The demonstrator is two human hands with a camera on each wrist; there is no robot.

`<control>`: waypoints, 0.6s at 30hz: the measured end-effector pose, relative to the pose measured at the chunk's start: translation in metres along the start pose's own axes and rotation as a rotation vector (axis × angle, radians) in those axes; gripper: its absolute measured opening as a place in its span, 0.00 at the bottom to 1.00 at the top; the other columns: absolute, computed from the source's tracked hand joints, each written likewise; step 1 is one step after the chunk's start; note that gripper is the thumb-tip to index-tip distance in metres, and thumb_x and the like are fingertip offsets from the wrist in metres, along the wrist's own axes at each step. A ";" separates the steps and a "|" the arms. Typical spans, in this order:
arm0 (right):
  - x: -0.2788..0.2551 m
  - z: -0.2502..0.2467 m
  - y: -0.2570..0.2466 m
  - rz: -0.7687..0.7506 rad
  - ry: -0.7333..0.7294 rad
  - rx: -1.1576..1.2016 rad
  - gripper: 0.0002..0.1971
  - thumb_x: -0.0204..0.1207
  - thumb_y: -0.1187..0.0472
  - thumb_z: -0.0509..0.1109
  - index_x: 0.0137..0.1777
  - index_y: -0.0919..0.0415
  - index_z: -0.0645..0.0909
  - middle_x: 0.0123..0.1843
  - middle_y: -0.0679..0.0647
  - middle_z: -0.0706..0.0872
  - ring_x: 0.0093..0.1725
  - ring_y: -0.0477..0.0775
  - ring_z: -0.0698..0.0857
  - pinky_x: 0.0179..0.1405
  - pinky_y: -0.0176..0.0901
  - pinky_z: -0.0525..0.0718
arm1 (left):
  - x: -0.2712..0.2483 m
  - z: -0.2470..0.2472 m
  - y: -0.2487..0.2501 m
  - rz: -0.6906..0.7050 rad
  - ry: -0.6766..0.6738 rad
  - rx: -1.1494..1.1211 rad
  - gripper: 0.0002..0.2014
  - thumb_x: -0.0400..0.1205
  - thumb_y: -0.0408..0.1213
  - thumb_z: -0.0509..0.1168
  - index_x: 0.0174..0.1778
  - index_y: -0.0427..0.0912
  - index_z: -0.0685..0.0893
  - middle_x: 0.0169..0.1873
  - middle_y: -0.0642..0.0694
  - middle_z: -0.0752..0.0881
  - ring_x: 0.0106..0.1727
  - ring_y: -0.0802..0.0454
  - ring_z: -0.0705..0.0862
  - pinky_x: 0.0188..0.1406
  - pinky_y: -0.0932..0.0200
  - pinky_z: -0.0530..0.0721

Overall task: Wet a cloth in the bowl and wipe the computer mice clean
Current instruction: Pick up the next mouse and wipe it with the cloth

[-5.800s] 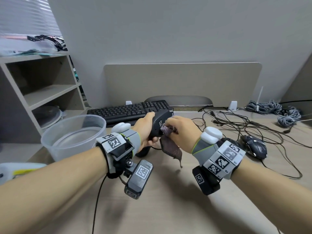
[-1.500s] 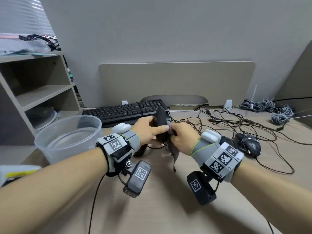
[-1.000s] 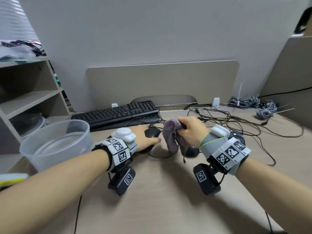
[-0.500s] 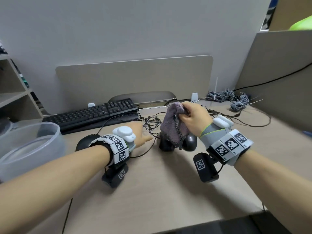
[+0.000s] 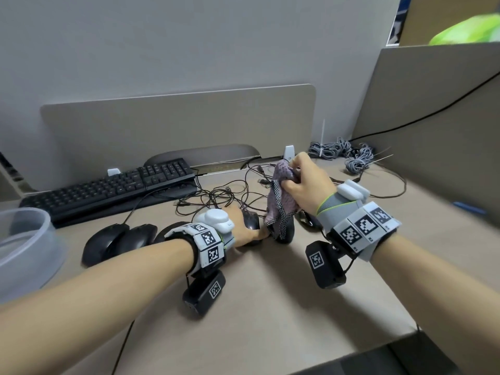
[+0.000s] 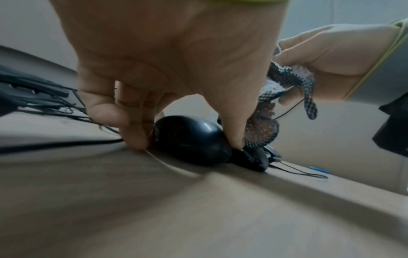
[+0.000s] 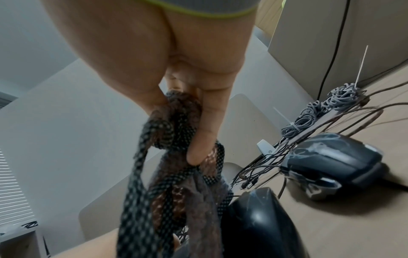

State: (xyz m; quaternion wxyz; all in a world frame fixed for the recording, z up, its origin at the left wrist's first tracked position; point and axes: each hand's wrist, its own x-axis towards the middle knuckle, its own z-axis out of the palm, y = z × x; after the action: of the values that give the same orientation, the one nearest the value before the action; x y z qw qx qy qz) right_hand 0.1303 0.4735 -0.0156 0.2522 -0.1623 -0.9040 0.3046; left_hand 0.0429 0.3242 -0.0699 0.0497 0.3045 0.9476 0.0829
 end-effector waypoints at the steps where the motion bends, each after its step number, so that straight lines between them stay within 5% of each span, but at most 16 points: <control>1: 0.000 0.001 0.000 -0.003 -0.008 -0.003 0.12 0.72 0.62 0.68 0.52 0.57 0.70 0.46 0.60 0.85 0.48 0.65 0.82 0.45 0.49 0.76 | 0.004 0.003 -0.001 -0.020 0.003 0.016 0.35 0.60 0.76 0.61 0.38 0.45 0.82 0.30 0.48 0.85 0.31 0.46 0.84 0.37 0.55 0.86; 5: 0.003 0.006 -0.007 -0.047 -0.034 -0.027 0.12 0.71 0.62 0.69 0.54 0.57 0.76 0.45 0.53 0.82 0.51 0.61 0.81 0.41 0.41 0.68 | 0.005 -0.002 -0.008 -0.116 -0.029 0.002 0.29 0.56 0.65 0.63 0.43 0.47 0.84 0.35 0.47 0.87 0.36 0.45 0.86 0.43 0.52 0.88; 8: 0.006 0.014 -0.012 -0.100 -0.033 -0.023 0.12 0.70 0.63 0.70 0.53 0.55 0.80 0.51 0.56 0.86 0.53 0.60 0.81 0.44 0.40 0.68 | 0.002 -0.009 -0.020 -0.179 -0.050 -0.083 0.30 0.52 0.67 0.62 0.35 0.44 0.82 0.37 0.42 0.89 0.40 0.42 0.87 0.44 0.52 0.87; 11: 0.009 0.027 -0.022 -0.142 -0.051 -0.032 0.12 0.69 0.63 0.71 0.52 0.53 0.83 0.51 0.55 0.88 0.53 0.59 0.82 0.43 0.40 0.70 | -0.004 -0.015 -0.037 -0.185 0.022 -0.186 0.30 0.52 0.69 0.63 0.38 0.47 0.82 0.38 0.44 0.87 0.41 0.42 0.85 0.46 0.52 0.86; 14: 0.009 0.040 -0.033 -0.168 -0.081 -0.023 0.13 0.69 0.63 0.70 0.53 0.52 0.85 0.50 0.55 0.89 0.55 0.59 0.84 0.49 0.43 0.76 | -0.017 -0.023 -0.046 -0.123 0.086 -0.367 0.15 0.68 0.49 0.74 0.40 0.48 0.78 0.35 0.49 0.81 0.41 0.45 0.81 0.40 0.58 0.78; 18: 0.004 0.058 -0.054 -0.273 -0.147 -0.049 0.14 0.70 0.64 0.70 0.56 0.57 0.85 0.53 0.60 0.88 0.56 0.61 0.81 0.51 0.43 0.70 | -0.027 -0.028 -0.055 -0.003 0.149 -0.528 0.16 0.67 0.38 0.78 0.44 0.46 0.78 0.39 0.47 0.82 0.41 0.46 0.81 0.31 0.59 0.74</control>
State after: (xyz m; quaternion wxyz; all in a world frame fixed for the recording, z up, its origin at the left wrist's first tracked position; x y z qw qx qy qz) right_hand 0.0874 0.4070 -0.0202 0.2206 -0.0212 -0.9408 0.2564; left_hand 0.0292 0.2607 -0.0513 0.0576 0.2726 0.8948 0.3489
